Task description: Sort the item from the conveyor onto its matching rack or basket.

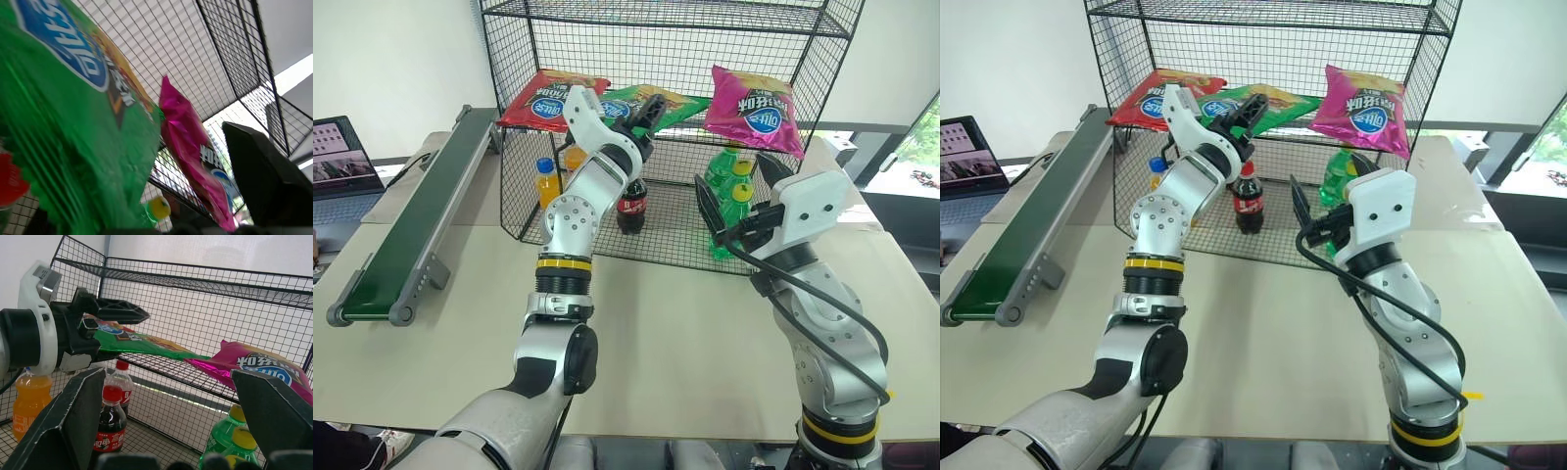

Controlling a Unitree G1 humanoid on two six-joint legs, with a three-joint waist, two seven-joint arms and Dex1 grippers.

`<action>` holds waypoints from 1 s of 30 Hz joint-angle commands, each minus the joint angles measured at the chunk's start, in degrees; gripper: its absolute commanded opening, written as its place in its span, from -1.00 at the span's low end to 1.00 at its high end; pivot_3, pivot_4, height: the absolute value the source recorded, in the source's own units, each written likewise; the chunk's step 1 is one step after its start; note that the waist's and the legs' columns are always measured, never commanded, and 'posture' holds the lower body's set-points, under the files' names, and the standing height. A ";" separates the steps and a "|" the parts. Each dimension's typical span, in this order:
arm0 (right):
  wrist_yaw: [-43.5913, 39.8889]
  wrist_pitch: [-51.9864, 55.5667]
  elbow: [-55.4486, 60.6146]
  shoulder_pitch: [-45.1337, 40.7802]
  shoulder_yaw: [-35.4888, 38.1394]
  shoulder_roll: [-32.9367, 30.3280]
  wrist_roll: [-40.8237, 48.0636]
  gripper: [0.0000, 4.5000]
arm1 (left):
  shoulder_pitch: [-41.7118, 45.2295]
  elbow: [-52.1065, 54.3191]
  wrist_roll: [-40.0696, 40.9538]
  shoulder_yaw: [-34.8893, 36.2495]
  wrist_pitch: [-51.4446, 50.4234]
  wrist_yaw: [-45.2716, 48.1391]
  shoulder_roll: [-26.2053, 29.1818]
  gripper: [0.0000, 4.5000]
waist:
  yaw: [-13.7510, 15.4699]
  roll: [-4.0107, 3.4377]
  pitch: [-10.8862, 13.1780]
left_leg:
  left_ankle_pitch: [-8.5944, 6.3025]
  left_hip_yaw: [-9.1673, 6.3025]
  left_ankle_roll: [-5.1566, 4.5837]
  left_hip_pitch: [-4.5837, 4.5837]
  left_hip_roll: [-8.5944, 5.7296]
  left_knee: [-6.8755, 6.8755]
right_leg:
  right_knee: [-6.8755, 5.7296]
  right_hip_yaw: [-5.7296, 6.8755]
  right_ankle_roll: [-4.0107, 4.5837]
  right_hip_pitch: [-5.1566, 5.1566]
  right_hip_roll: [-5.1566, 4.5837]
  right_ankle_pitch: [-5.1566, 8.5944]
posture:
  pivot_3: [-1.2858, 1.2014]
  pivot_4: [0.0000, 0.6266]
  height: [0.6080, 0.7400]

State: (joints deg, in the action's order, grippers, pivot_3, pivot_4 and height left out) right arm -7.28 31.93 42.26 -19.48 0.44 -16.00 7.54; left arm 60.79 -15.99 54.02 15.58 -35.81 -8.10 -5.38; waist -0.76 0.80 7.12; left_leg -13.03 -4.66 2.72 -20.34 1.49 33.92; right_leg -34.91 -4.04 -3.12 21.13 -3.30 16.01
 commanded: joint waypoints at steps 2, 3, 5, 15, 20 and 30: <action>-0.21 -1.36 1.21 -0.37 0.45 0.47 0.04 1.00 | -3.69 9.36 5.89 -0.43 -12.52 -0.34 3.30 0.96 | -0.14 -0.01 0.00 | 0.01 -0.01 0.01 0.03 0.01 0.00 | -0.07 0.00 0.00 0.01 0.00 0.00 | 0.03 -0.52 0.97; -0.32 -1.49 1.04 -0.36 0.35 0.56 0.13 1.00 | -4.39 10.58 6.73 -0.10 -14.37 -0.73 4.17 0.96 | -0.26 -0.01 0.00 | 0.01 -0.01 0.02 0.03 0.01 0.01 | -0.09 0.00 0.00 0.01 0.01 0.00 | 0.03 -0.52 0.97; -0.58 -1.89 0.56 -0.43 0.12 0.81 0.27 1.00 | -5.44 11.78 7.48 0.85 -16.67 -1.33 6.14 0.96 | -0.28 -0.02 0.00 | 0.02 -0.02 0.03 0.05 0.01 0.01 | -0.12 -0.01 0.00 0.01 0.01 0.00 | 0.03 -0.52 0.97; -1.06 -2.11 0.60 -0.03 0.06 1.33 -0.07 1.00 | -6.90 9.06 8.30 6.29 -18.34 2.46 14.03 0.96 | 0.05 -0.04 0.00 | 0.05 -0.04 0.06 0.03 0.01 0.02 | -0.08 0.01 0.12 0.01 -0.01 -0.07 | 0.03 -0.52 0.97; -0.94 -1.96 0.93 0.23 -0.07 1.43 -0.27 1.00 | -4.75 5.30 6.93 7.89 -15.91 5.53 15.37 0.96 | 0.05 -0.04 0.00 | 0.05 -0.04 0.07 0.05 0.01 0.00 | -0.09 0.02 0.10 0.01 0.00 -0.06 | 0.03 -0.52 0.97; -2.69 -2.76 2.00 -0.43 -1.50 0.13 -0.69 1.00 | -0.69 -1.92 2.51 7.93 -10.77 10.74 15.30 -0.15 | -0.13 -0.03 0.01 | 0.05 -0.04 0.07 0.04 0.00 -0.04 | -0.07 0.02 0.10 0.02 -0.01 -0.06 | 0.03 -0.52 0.97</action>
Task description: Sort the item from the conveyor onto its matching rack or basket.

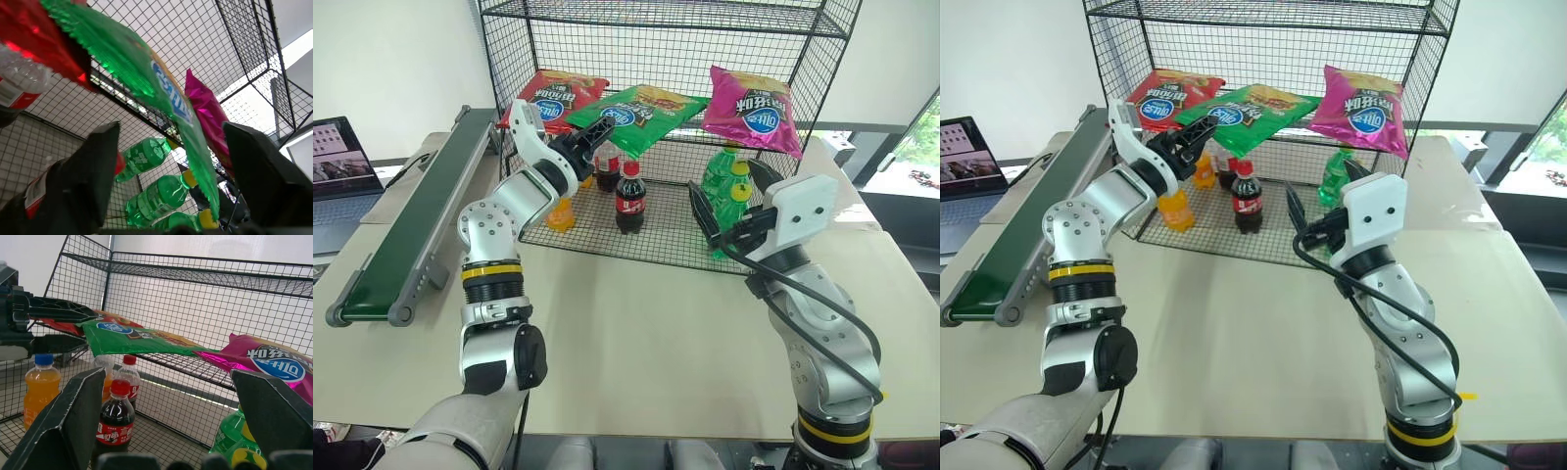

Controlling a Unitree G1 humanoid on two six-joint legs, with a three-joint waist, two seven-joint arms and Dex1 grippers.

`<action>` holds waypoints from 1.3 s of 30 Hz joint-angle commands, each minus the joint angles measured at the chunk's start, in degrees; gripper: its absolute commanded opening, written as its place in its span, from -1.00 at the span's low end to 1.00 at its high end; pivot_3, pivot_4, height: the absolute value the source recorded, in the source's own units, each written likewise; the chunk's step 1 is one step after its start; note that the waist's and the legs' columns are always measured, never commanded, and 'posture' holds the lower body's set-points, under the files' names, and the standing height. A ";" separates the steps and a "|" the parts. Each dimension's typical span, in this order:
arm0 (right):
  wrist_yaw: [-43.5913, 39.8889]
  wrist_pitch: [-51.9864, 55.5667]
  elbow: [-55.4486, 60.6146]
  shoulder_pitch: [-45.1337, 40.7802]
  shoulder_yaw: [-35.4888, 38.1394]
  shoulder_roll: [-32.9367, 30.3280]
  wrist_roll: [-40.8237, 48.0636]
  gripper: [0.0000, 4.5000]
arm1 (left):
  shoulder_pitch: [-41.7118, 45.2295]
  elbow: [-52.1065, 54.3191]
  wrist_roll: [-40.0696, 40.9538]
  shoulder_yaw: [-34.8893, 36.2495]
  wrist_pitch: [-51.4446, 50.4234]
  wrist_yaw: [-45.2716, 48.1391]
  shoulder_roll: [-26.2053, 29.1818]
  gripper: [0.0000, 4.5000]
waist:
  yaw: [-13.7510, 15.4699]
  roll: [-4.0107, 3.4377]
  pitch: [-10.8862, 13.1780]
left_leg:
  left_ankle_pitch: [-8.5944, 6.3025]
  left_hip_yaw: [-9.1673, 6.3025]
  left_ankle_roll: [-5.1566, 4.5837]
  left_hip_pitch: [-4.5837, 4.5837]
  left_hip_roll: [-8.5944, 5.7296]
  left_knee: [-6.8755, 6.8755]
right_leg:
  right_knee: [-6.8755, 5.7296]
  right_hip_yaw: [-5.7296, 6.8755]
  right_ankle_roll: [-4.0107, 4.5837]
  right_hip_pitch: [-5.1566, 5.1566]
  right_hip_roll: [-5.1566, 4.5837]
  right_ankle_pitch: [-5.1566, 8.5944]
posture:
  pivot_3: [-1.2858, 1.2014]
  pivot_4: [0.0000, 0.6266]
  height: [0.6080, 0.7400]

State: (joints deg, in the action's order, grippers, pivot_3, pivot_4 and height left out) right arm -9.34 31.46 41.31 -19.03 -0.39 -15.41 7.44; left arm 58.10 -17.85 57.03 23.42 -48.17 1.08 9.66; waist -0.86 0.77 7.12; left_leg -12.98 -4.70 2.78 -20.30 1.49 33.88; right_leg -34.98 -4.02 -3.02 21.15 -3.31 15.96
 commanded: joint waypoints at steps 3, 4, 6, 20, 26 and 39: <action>-0.86 -2.53 3.35 -0.90 -1.41 -0.60 -1.11 1.00 | 2.68 -0.70 -0.71 0.44 1.73 1.93 0.00 -0.75 | -0.08 0.00 0.00 | 0.00 0.00 0.00 0.00 0.00 0.00 | 0.00 0.00 -0.03 0.00 0.00 0.02 | 0.03 -0.52 0.97; -0.80 -2.54 3.43 -0.86 -1.49 -0.59 -1.23 1.00 | 2.76 -0.55 -0.41 0.67 1.56 1.75 -0.13 -0.96 | -0.08 0.00 0.00 | 0.00 0.00 0.00 0.00 0.00 0.01 | 0.00 0.00 -0.08 0.00 0.00 0.05 | 0.03 -0.52 0.97; -0.77 -2.61 3.39 -0.75 -1.39 -0.63 -1.27 1.00 | 2.65 0.11 -0.19 0.73 1.33 1.58 -0.41 -0.98 | 0.04 0.01 0.01 | 0.00 0.00 0.00 -0.01 0.00 0.02 | 0.00 0.00 -0.08 0.00 0.00 0.05 | 0.03 -0.52 0.97; 0.47 -1.69 4.16 0.74 -0.45 -0.33 -1.50 1.00 | 3.14 6.85 9.87 6.38 3.47 -19.23 -13.46 -0.98 | 0.14 0.06 0.03 | 0.00 0.00 0.00 -0.02 0.00 0.04 | -0.01 -0.01 -0.09 -0.02 -0.02 0.04 | 0.03 -0.52 0.97; 0.47 -1.52 4.46 0.90 -0.35 -0.19 -1.99 1.00 | 4.02 6.49 7.59 5.52 9.15 -23.91 -16.80 -0.98 | 0.18 0.07 0.04 | 0.00 0.00 0.01 -0.02 -0.02 0.05 | 0.01 -0.01 -0.09 -0.02 -0.03 0.04 | 0.03 -0.52 0.97; 0.87 -1.23 5.06 1.46 -0.12 -0.10 -2.39 1.00 | 2.37 11.45 8.49 0.97 14.33 -31.74 -20.93 -0.98 | 0.53 0.10 0.05 | 0.09 0.00 0.15 -0.03 -0.03 0.05 | 0.05 -0.01 -0.11 -0.04 -0.03 0.03 | 0.03 -0.52 0.97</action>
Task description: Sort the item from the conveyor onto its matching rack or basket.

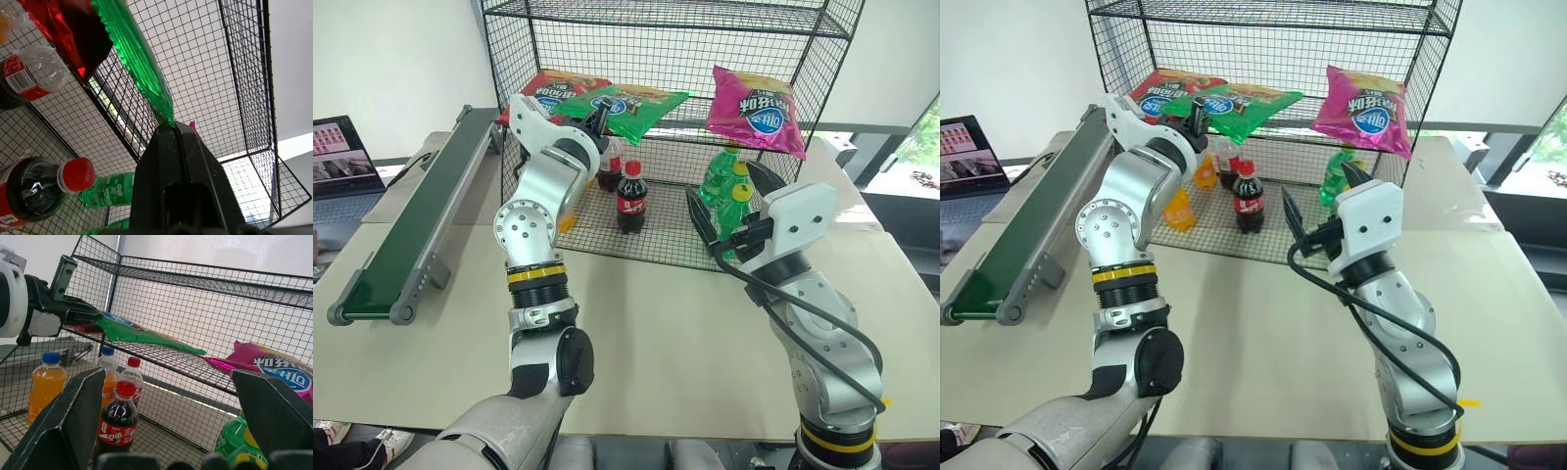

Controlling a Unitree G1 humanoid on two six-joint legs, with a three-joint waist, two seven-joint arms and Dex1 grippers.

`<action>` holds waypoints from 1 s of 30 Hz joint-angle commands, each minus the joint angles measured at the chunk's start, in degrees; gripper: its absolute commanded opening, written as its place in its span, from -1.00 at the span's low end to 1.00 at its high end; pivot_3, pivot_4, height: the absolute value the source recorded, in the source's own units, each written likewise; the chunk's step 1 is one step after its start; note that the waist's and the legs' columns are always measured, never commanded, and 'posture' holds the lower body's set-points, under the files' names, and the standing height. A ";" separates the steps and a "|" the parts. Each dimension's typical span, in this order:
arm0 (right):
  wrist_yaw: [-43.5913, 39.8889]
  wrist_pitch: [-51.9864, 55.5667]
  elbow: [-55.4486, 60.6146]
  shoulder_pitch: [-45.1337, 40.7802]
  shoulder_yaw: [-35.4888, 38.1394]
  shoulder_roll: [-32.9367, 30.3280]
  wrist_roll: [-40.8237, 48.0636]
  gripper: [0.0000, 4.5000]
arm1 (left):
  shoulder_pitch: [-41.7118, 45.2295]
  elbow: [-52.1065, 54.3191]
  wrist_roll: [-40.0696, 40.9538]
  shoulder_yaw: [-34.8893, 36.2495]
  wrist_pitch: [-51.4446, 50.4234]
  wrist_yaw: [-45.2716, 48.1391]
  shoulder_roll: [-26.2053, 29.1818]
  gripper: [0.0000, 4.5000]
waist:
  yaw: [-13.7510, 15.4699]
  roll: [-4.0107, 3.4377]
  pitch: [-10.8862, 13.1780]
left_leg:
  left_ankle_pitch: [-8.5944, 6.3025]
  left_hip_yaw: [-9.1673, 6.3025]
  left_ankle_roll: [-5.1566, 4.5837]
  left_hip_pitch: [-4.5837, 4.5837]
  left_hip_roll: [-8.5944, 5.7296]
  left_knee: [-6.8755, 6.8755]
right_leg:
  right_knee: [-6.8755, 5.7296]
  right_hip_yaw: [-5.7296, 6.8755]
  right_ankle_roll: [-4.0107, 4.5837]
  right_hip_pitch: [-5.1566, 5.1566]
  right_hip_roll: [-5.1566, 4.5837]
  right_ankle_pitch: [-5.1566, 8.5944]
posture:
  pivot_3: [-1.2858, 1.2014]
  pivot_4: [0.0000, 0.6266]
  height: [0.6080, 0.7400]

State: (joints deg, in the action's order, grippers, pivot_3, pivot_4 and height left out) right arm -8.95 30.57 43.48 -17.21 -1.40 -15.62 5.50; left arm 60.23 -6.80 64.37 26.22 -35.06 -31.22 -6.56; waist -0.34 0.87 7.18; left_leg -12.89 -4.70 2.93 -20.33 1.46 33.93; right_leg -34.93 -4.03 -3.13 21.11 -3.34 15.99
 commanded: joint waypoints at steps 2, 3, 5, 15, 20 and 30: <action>0.45 -0.35 2.85 -0.35 1.06 0.08 -0.41 1.00 | 0.75 -0.56 1.22 -2.86 1.24 1.41 -5.04 -0.98 | -0.01 0.00 0.00 | 0.00 0.00 0.00 0.00 -0.01 0.00 | 0.00 0.00 -0.01 0.00 0.00 0.00 | 0.03 -0.52 0.97; 0.48 -0.32 2.87 -0.37 1.04 0.11 -0.45 1.00 | 0.89 -0.91 1.31 -3.40 1.14 1.76 -5.22 -0.98 | -0.01 0.00 0.00 | 0.00 0.00 0.00 0.00 0.00 0.00 | 0.00 0.00 -0.01 0.00 0.00 0.00 | 0.03 -0.52 0.97; 0.58 -0.22 2.93 -0.43 0.97 0.19 -0.55 1.00 | 1.01 -1.67 1.34 -4.15 1.45 2.01 -5.76 -0.98 | -0.03 0.00 0.00 | 0.00 0.00 0.00 0.00 -0.01 -0.01 | 0.00 0.00 -0.01 0.00 0.00 0.00 | 0.03 -0.52 0.97; 1.04 0.61 3.73 -0.48 1.37 0.09 -0.86 1.00 | 1.12 -6.86 0.08 -7.34 5.27 4.63 -6.94 -0.98 | -0.08 0.01 0.01 | 0.00 0.00 0.00 0.00 -0.01 -0.02 | 0.03 0.00 -0.02 0.00 0.00 0.00 | 0.03 -0.52 0.97; 1.09 0.83 3.80 -0.35 1.40 0.16 -0.82 1.00 | 0.41 -6.11 2.30 -8.75 3.02 6.53 -6.46 -0.48 | -0.10 0.01 0.01 | 0.00 0.00 0.00 0.00 -0.01 -0.02 | 0.03 0.00 -0.02 0.01 0.00 0.01 | 0.03 -0.52 0.97; -0.39 -0.94 1.59 0.51 1.60 0.74 0.90 1.00 | -5.77 3.38 6.10 -11.98 -11.09 8.74 3.05 0.97 | -0.46 -0.03 -0.01 | 0.01 0.00 0.01 0.04 -0.01 -0.04 | -0.01 -0.01 -0.02 0.00 0.01 0.01 | 0.03 -0.52 0.97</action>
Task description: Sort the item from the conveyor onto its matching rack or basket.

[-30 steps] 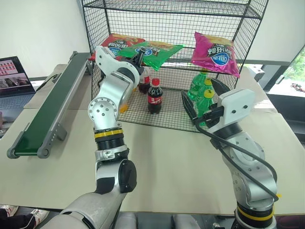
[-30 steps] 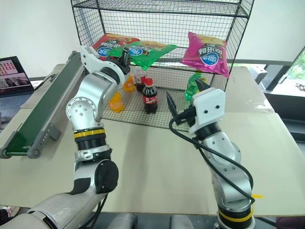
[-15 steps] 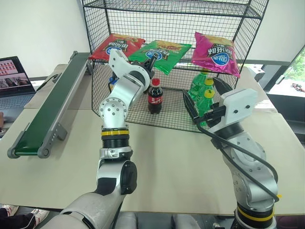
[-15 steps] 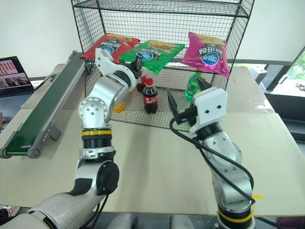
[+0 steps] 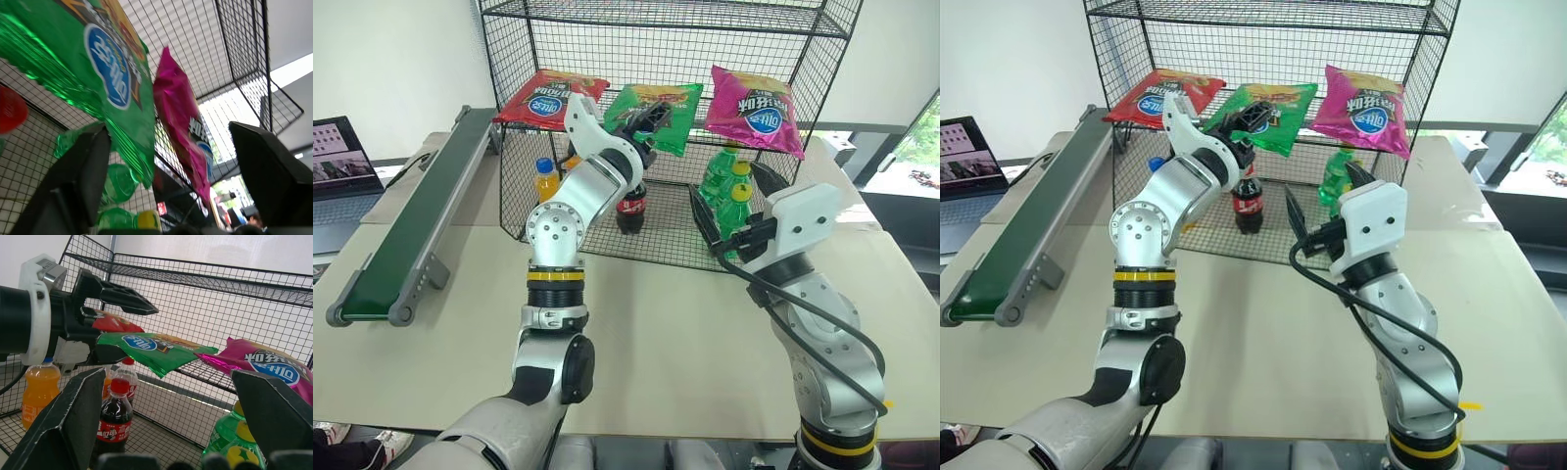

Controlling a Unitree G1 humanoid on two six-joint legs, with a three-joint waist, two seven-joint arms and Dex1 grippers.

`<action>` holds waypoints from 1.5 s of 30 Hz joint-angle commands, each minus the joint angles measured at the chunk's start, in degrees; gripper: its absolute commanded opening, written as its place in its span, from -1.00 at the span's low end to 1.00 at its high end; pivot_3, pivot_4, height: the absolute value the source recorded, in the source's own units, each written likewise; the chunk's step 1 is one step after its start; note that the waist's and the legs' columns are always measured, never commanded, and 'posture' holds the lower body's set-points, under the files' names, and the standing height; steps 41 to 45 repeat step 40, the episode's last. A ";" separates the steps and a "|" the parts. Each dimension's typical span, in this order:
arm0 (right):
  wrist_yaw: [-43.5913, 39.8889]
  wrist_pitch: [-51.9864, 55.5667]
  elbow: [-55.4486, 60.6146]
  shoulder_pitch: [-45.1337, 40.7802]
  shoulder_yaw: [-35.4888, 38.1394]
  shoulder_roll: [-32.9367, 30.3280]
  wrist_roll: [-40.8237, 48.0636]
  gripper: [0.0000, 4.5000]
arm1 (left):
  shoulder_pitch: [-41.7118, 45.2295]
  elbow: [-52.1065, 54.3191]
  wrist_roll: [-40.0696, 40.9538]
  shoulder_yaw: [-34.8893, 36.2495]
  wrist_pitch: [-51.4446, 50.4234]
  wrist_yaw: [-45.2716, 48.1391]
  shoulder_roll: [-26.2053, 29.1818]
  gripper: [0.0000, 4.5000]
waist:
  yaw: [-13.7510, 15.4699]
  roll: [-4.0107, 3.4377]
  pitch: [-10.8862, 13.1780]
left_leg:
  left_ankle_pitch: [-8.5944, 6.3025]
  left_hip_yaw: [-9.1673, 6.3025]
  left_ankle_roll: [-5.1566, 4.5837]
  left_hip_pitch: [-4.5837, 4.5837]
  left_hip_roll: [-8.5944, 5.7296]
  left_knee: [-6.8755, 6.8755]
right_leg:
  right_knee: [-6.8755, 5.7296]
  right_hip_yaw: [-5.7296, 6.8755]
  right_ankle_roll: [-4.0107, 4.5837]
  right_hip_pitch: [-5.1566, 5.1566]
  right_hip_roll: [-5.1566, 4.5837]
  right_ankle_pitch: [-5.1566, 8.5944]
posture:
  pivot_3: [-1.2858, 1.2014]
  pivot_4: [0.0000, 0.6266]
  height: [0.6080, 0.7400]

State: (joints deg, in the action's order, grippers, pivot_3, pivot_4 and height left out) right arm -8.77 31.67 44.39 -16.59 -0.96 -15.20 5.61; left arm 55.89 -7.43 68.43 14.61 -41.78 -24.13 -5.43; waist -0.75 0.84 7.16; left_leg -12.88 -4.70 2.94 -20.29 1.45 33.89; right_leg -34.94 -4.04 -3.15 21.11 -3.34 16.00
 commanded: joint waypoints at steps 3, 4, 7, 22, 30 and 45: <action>-1.38 -2.88 -0.36 -0.01 1.40 0.41 1.47 1.00 | -3.16 6.10 3.53 -0.03 -7.91 2.52 4.64 0.97 | -0.11 -0.01 0.00 | 0.00 -0.01 0.00 0.00 0.00 0.01 | -0.05 0.00 0.00 0.02 0.00 0.00 | 0.03 -0.52 0.97; -1.69 -3.14 -0.66 0.01 1.55 0.43 1.67 1.00 | -3.55 6.46 3.85 0.16 -8.74 2.82 5.38 0.97 | -0.09 -0.01 0.00 | 0.00 -0.01 0.00 0.00 0.00 0.01 | -0.05 0.00 0.00 0.02 0.00 0.00 | 0.03 -0.52 0.97; -2.79 -4.05 -1.64 0.08 1.83 0.32 2.31 1.00 | -5.05 7.68 4.93 0.39 -12.15 5.55 9.29 0.97 | -0.01 -0.02 0.00 | 0.00 -0.01 0.00 -0.01 0.00 0.01 | -0.04 0.00 0.01 0.02 0.00 0.00 | 0.03 -0.52 0.97; -8.69 -11.56 -4.93 17.43 4.51 -1.28 5.59 1.00 | -36.03 19.18 -33.58 -15.74 8.44 39.34 37.65 0.97 | 0.10 -0.20 0.01 | 0.00 0.00 0.03 0.02 0.03 -0.06 | 0.01 -0.01 0.11 0.03 -0.04 -0.02 | 0.03 -0.52 0.97; -3.93 -19.18 -15.47 22.37 5.64 1.48 0.56 1.00 | -43.54 4.95 -50.75 -18.61 30.16 41.03 30.76 0.97 | 0.13 -0.19 0.01 | -0.01 0.03 -0.01 -0.01 0.11 -0.06 | 0.02 -0.01 0.13 0.06 -0.01 0.02 | 0.03 -0.52 0.97; -2.48 -21.59 -17.69 22.19 6.11 1.77 -0.32 1.00 | -40.38 1.32 -52.06 -16.65 31.03 45.88 25.46 0.97 | -0.12 -0.19 0.01 | -0.04 0.04 -0.09 0.00 0.13 -0.04 | -0.03 -0.02 0.11 0.03 0.04 0.03 | 0.03 -0.52 0.97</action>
